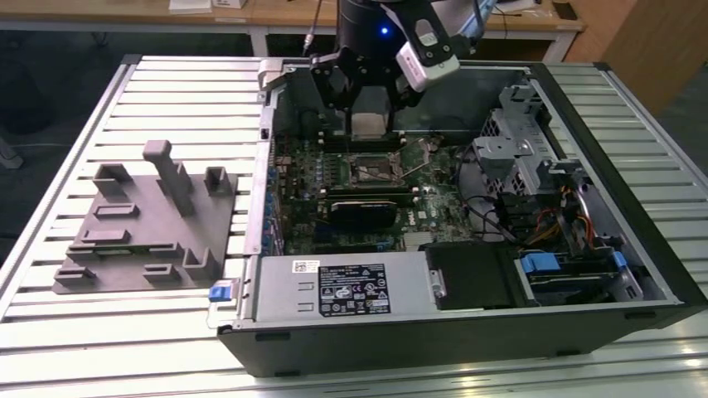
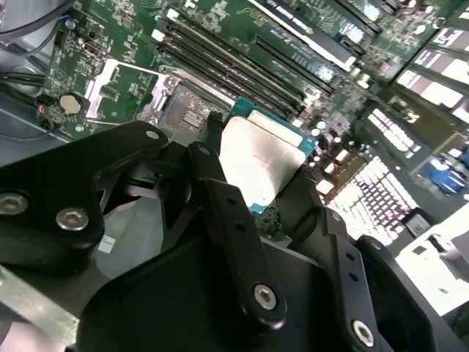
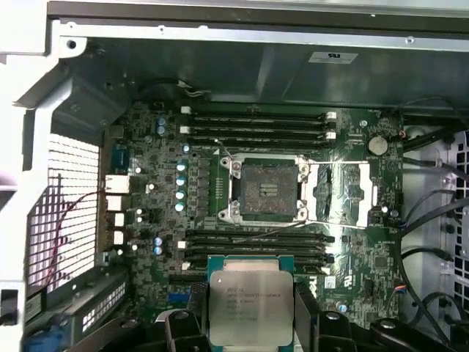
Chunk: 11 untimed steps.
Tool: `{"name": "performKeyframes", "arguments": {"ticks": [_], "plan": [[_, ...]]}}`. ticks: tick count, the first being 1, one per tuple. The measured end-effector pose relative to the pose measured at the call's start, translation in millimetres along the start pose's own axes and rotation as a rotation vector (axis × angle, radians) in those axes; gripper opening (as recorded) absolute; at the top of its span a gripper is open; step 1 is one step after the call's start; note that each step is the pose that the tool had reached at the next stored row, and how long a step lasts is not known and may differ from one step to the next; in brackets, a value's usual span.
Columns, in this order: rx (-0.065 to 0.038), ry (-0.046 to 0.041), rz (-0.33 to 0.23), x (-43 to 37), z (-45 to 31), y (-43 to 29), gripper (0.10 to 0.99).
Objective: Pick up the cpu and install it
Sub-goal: 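Pick up the cpu and move it towards the insertion slot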
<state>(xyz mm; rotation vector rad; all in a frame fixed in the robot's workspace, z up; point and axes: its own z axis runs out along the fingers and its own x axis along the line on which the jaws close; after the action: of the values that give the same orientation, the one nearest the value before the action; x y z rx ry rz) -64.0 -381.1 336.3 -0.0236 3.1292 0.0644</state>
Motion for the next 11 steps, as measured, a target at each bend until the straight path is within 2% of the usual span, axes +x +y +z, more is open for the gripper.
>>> {"name": "performKeyframes", "arguments": {"ticks": [11], "plan": [[0.0,0.0003,0.0,-9.6,20.3,10.2,0.545]]}}
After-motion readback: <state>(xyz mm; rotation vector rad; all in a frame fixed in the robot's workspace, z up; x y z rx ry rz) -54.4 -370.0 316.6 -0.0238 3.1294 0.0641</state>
